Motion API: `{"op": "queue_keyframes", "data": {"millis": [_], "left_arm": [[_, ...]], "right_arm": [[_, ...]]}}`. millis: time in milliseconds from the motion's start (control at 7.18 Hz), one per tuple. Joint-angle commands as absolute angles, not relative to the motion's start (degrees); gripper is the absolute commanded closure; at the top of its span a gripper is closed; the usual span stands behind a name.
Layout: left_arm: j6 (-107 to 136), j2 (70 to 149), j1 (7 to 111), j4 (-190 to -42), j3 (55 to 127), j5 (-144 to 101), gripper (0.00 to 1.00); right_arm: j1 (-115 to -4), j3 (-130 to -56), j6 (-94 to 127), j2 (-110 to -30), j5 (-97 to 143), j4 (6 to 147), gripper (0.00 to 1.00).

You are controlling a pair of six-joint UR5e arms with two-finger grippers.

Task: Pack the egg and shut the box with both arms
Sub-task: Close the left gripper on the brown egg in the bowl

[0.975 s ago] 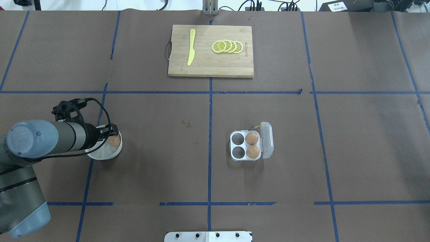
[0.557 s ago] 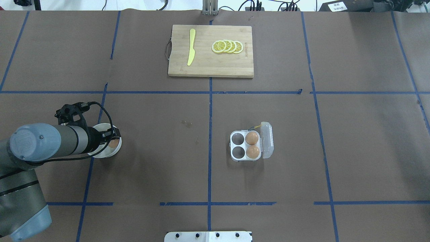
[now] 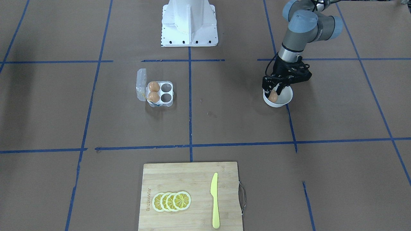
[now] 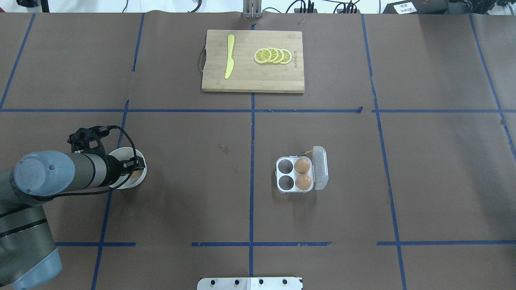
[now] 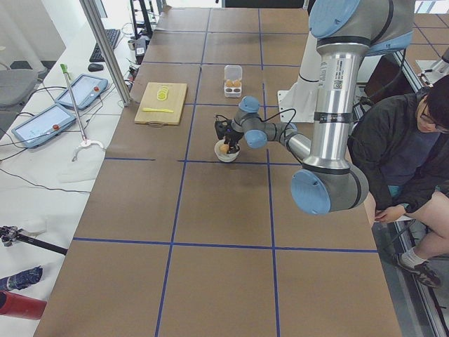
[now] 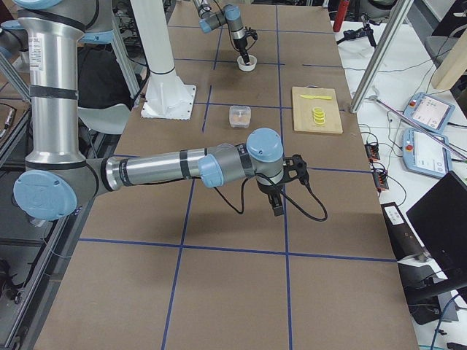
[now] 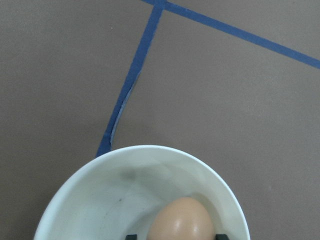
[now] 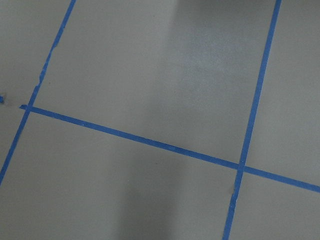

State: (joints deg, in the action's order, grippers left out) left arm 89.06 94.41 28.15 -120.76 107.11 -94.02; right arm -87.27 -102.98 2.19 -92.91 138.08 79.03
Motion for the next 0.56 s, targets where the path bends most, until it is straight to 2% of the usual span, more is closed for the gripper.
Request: {"op": "queue_keyframes", "data": {"millis": [0,418], "left_arm": [[88.68,94.31,28.21,-120.76,107.14,-93.96,0.39],[88.68,94.22,28.21,-120.76,106.96,-93.87,0.41]], "right_arm": [[-87.28,-102.92,2.20,-92.99,138.08,78.93,0.00],[-87.28,-102.92,2.20,-92.99,137.99,78.93,0.00]]}}
